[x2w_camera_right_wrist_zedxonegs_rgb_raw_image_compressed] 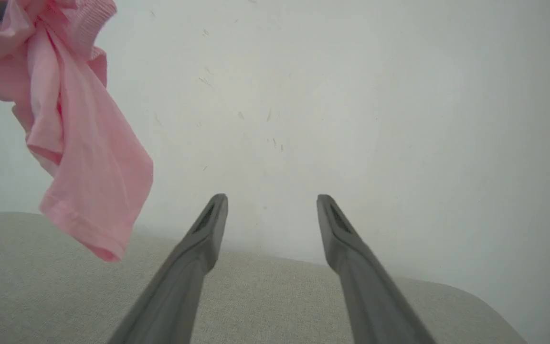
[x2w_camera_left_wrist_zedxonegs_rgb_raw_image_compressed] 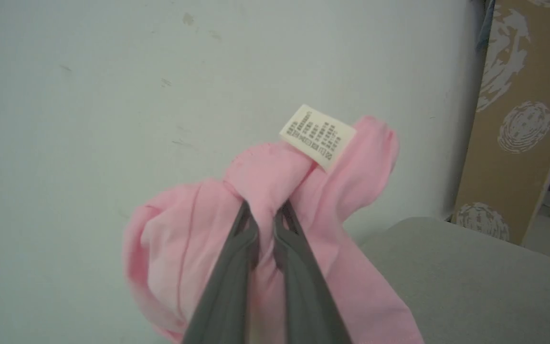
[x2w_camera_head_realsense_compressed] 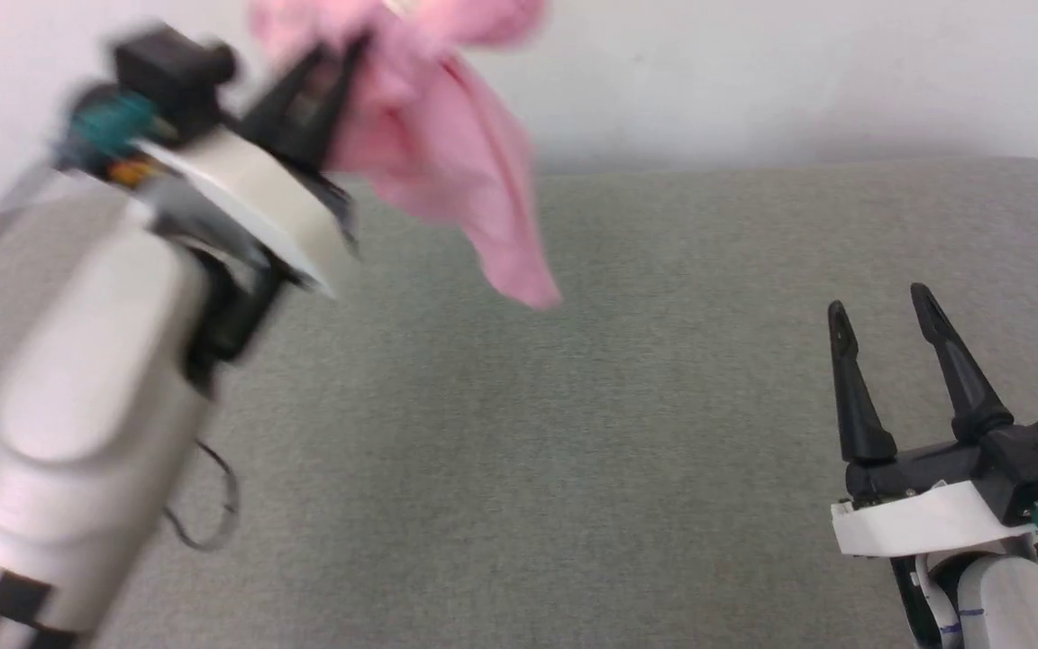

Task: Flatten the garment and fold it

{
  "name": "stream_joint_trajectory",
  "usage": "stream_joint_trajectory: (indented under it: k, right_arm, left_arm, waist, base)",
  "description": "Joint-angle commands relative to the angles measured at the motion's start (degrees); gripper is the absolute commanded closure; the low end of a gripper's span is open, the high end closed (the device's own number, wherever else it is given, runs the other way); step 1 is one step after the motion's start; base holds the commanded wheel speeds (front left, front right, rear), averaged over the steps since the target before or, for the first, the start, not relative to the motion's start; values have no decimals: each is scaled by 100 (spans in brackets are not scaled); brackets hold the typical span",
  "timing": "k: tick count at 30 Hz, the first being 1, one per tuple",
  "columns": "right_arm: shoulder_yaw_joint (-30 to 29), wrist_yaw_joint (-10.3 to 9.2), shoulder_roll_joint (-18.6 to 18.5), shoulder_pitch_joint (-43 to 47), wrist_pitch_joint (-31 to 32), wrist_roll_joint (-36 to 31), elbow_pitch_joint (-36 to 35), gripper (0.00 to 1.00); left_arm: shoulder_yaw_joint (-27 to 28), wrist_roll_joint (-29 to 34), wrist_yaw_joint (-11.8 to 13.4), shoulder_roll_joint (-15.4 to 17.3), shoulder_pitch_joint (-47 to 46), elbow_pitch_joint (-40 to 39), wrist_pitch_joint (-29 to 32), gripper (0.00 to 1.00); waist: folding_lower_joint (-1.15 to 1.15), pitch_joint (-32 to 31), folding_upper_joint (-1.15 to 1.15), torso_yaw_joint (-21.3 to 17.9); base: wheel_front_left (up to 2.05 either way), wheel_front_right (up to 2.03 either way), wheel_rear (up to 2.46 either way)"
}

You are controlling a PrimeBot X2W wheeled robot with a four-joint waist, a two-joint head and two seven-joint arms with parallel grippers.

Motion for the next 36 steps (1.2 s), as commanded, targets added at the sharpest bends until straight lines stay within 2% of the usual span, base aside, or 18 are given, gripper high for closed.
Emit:
stream_joint_trajectory:
  k: [1,7,10,13,14,15,16,21,27,36]
  right_arm:
    - [-1,-6,11,16,-26,40,-51,0]
    - [-18,-6,11,42,-26,116,-183,0]
    - [38,-6,11,67,-26,133,-214,0]
    - [132,-6,11,102,-26,152,-200,0]
    - [154,-6,11,114,-26,167,-185,0]
    - [170,-6,11,123,-26,180,-173,0]
    - [176,-6,11,129,-26,201,-160,0]
    - [208,-6,11,201,-26,198,-41,0]
    - [151,-6,11,328,-26,67,120,0]
    - [-104,-6,11,550,-26,-48,272,0]
  left_arm:
    - [-98,38,73,-141,196,-66,-41,100]
    - [-739,325,497,-912,976,109,-371,100]
    - [-1070,427,542,-1173,1292,631,-434,100]
    - [-1360,475,473,-1270,1488,1375,-259,100]
    - [-1445,492,435,-1281,1520,1608,-178,82]
    - [-1478,481,426,-1298,1544,1810,-128,28]
    - [-1499,479,429,-1316,1551,1971,-104,0]
    - [-1497,478,348,-1418,1513,2262,-450,0]
    - [-1270,401,435,-1402,1578,2018,-1051,0]
    - [-158,345,981,-750,2290,782,-1415,0]
  waist:
    - [1,45,0,-353]
    - [1,315,0,-828]
    - [1,450,0,-999]
    - [1,544,0,-1113]
    - [1,563,0,-1130]
    - [1,579,0,-1136]
    - [1,591,0,-1130]
    - [1,469,0,-909]
    - [1,38,0,-488]
    - [1,-459,0,98]
  base:
    - [0,0,0]
    - [0,0,0]
    - [0,0,0]
    - [0,0,0]
    - [0,0,0]
    - [0,0,0]
    - [0,0,0]
    - [0,0,0]
    - [0,0,0]
    - [0,0,0]
